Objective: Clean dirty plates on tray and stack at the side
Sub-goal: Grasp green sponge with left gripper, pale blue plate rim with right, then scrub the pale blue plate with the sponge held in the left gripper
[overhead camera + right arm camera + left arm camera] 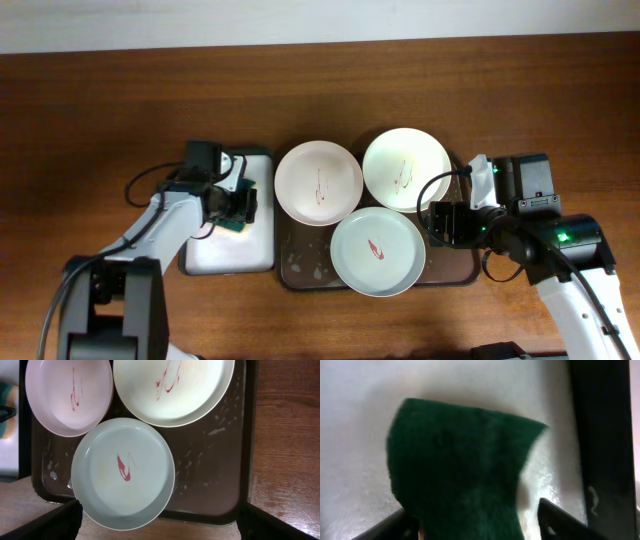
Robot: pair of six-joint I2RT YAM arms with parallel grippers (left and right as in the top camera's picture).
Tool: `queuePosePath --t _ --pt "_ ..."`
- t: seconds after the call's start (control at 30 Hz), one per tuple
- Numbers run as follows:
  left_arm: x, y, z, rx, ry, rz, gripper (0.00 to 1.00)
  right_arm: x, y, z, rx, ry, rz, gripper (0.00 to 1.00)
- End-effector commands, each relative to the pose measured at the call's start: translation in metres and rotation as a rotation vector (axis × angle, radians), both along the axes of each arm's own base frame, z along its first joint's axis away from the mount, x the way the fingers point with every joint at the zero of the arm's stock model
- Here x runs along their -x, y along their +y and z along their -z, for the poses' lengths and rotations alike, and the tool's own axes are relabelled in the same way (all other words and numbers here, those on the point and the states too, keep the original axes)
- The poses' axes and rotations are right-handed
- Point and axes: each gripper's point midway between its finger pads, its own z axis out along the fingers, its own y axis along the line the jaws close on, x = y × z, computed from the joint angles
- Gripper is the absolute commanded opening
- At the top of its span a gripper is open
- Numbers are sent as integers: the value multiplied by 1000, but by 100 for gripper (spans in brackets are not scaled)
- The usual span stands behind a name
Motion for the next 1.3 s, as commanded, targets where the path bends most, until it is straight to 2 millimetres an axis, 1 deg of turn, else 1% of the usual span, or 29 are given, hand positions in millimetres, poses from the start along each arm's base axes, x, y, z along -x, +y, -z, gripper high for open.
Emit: queuePosePath --t 0.0,0.03,0.07,0.1,0.2,0.27,0.33,0.37,0.4,0.43,0.5,0.53,0.6,0.63,0.7,0.73,0.77,0.83,0.9,0.93,1.03,1.1,1.17,1.2,1.27 --pt "-2 -9 5 -5 2 22 30 -2 3 -6 -13 -14 -4 99" --pt "-1 -7 6 -20 6 21 15 -2 3 -6 -13 -12 -4 99" --pt "2 -3 7 -47 16 14 5 -1 3 -5 -11 -5 -4 99" --pt "3 -1 8 -56 24 11 0 0 2 -4 -7 1 -2 99" --pt "8 1 9 -62 44 6 0 3 0 1 6 29 3 99" --pt "8 0 4 -49 44 -31 0 3 0 11 15 64 1 100" --pt "4 0 -14 -37 12 -50 0 2 0 23 20 114 0 88" --pt "2 0 -27 -30 -11 -59 0 2 1 32 21 153 -1 79" --pt "2 0 -37 -26 -30 -59 0 1 2 38 18 182 -4 74" --pt "3 0 -45 -21 -45 -66 0 1 3 45 20 210 -12 65" --pt "7 0 -56 -8 -52 -95 0 0 3 59 29 270 -33 45" --pt "11 1 -59 -3 -47 -107 0 0 4 67 31 303 -40 43" --pt "17 1 -58 0 -22 -120 0 1 5 83 38 360 -65 43" --pt "20 1 -57 -2 -9 -120 0 1 8 95 28 397 -91 43" --pt "22 0 -56 11 6 -127 0 3 15 109 -4 444 -121 43" --pt "23 -3 -56 24 9 -122 0 3 15 116 -4 468 -119 43" --pt "23 -5 -56 36 10 -117 0 3 15 120 -3 483 -119 40" --pt "23 -11 -57 66 13 -106 0 -2 15 138 -1 519 -117 36" --pt "23 -10 -57 65 13 -106 0 -6 16 149 0 531 -117 27" --pt "23 -10 -57 65 13 -106 0 -9 16 155 2 534 -117 25" --pt "23 -10 -57 65 13 -106 0 -12 15 165 12 544 -115 25" --pt "23 -10 -57 65 13 -106 0 -12 15 171 12 561 -115 22" --pt "23 -10 -57 65 13 -106 0 -11 15 173 12 569 -114 6" --pt "23 -10 -57 65 13 -106 0 -11 15 173 9 570 -115 4" --pt "23 -10 -57 66 13 -106 0 -10 16 173 6 572 -115 4"
